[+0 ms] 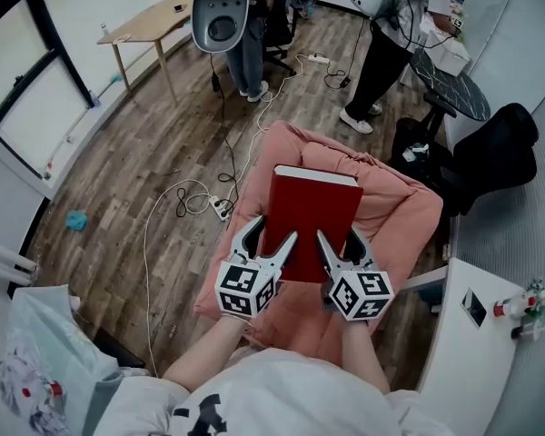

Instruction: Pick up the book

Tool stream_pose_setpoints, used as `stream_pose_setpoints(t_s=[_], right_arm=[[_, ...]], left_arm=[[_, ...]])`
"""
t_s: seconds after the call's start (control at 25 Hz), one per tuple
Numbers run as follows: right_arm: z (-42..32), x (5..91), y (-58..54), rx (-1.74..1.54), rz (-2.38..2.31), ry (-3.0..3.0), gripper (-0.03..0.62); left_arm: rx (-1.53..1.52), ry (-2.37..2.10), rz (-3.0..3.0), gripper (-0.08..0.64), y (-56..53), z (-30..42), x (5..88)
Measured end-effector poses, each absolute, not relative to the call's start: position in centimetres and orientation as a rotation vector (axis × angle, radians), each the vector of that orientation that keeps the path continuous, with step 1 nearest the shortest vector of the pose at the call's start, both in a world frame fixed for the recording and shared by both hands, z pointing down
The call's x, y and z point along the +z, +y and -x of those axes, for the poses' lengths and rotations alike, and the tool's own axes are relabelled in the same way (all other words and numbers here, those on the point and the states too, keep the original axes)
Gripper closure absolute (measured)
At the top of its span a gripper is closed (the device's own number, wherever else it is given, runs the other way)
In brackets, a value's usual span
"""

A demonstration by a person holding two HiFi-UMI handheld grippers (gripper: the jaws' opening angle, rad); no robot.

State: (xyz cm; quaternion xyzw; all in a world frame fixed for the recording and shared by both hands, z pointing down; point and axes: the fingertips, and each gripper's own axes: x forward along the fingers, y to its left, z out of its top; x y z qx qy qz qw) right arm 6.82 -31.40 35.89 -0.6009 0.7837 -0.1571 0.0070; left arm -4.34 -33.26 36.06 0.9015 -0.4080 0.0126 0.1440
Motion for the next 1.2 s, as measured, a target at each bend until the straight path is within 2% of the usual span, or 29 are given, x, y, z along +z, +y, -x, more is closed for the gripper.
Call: stream_pose_setpoints(t_s=[0.64, 1.2], right_arm=[[-5.3, 35.4, -28.0, -0.473, 1.83, 2.441, 0.295], [-9.6, 34.0, -15.7, -0.42, 1.738, 2.542, 0.295]], left_arm=[[0.012, -1.212, -2.617, 0.272, -29.5, 6.1, 35.2], [-0.045, -1.326, -2.574, 0.272, -16.0, 1.7, 34.5]])
